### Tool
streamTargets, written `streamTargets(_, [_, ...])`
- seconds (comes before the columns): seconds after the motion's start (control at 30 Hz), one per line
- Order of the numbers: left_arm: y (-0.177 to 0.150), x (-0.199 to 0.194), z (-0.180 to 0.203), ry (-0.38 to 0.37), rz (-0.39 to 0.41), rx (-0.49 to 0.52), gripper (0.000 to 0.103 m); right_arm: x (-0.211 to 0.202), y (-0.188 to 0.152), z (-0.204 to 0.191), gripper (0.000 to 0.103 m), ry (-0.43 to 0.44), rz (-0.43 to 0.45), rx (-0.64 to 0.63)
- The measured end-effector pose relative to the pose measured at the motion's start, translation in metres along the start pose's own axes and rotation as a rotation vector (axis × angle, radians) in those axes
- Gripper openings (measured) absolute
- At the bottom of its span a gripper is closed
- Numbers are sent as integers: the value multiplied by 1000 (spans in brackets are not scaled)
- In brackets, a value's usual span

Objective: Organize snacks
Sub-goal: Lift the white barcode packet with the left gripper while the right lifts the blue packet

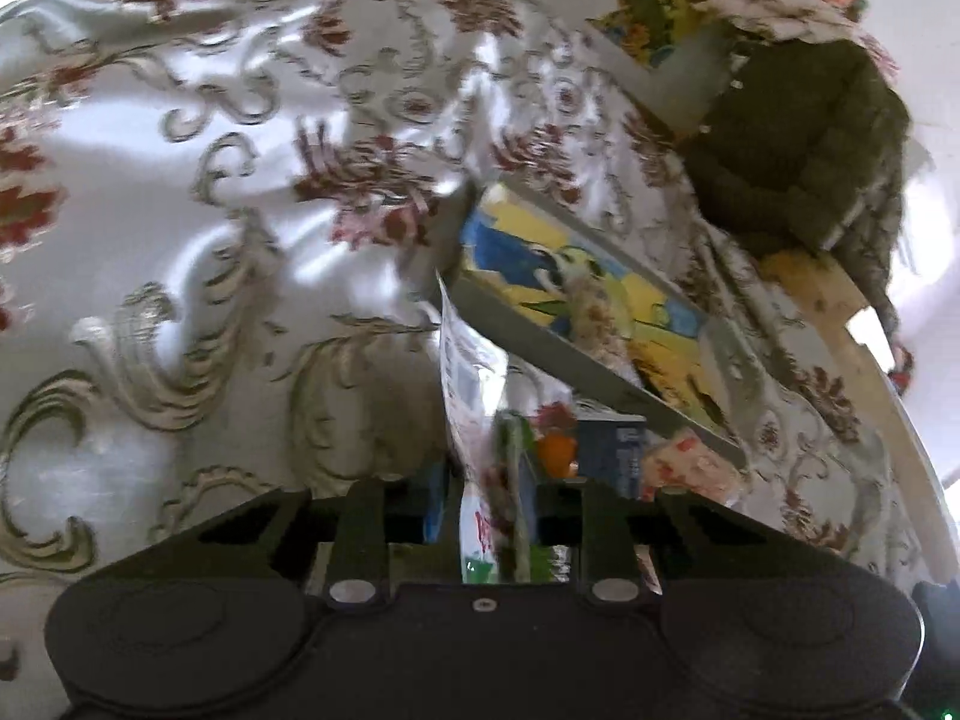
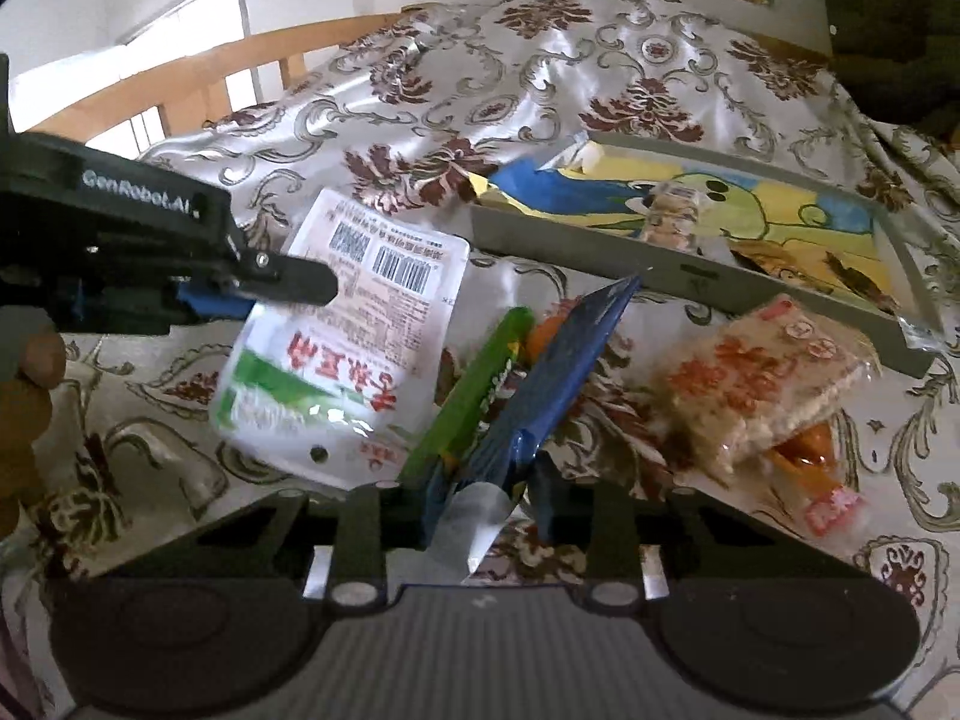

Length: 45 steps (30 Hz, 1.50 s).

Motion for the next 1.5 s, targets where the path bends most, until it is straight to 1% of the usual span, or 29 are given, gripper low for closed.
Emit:
streamTargets(0.1, [0, 9, 13, -23, -3, 60, 26, 1, 0, -2, 33, -8, 6, -17])
streamTargets(0.17, [-2, 17, 20, -13, -18, 105, 26, 2, 0, -4, 33, -12, 12, -32])
streamTargets(0.23, [-5, 25, 21, 2, -38, 128, 26, 4, 0, -3, 33, -6, 15, -26])
streamTargets(0.33, [-9, 35, 16, 29, -71, 121, 25, 7, 2, 0, 33, 8, 18, 1])
streamTargets(0.5, [-11, 42, 8, 55, -87, 111, 25, 15, 7, 3, 35, 25, 35, 24])
streamTargets(0.53, [-11, 43, 7, 59, -88, 112, 25, 17, 9, 4, 37, 30, 38, 32])
streamTargets(0.73, [-12, 47, 9, 55, -97, 135, 25, 29, 15, 13, 41, 38, 42, 76])
streamTargets(0.87, [-15, 51, 10, 59, -112, 145, 25, 39, 17, 21, 47, 39, 31, 101])
streamTargets(0.97, [-16, 52, 10, 64, -114, 143, 25, 44, 15, 27, 47, 65, 10, 159])
streamTargets(1.0, [-16, 51, 9, 73, -116, 145, 23, 43, 15, 27, 46, 67, 9, 161])
streamTargets(1.03, [-16, 51, 8, 84, -117, 151, 18, 42, 15, 26, 43, 64, 15, 152])
streamTargets(1.1, [-16, 50, 9, 80, -114, 149, 17, 41, 14, 23, 39, 56, 29, 121])
streamTargets(1.13, [-16, 49, 10, 76, -110, 147, 15, 40, 14, 20, 35, 51, 35, 102])
streamTargets(1.17, [-15, 48, 11, 74, -107, 150, 14, 39, 13, 18, 34, 40, 41, 82])
streamTargets(1.27, [-13, 42, 18, 78, -89, 170, 10, 37, 12, 9, 31, 2, 62, -1])
streamTargets(1.5, [-10, 27, 38, 106, -18, 272, 9, 27, 8, -15, 29, -101, 150, -215])
Point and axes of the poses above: each gripper's, at about its wrist camera, not at the fingertips, and x roughly the way its jaws point, z to its right, y to its top, the point moved 10 cm from there along x, roughly the way its jaws point, and after that the axes turned 14 degrees about x, right-handed, at the moved point
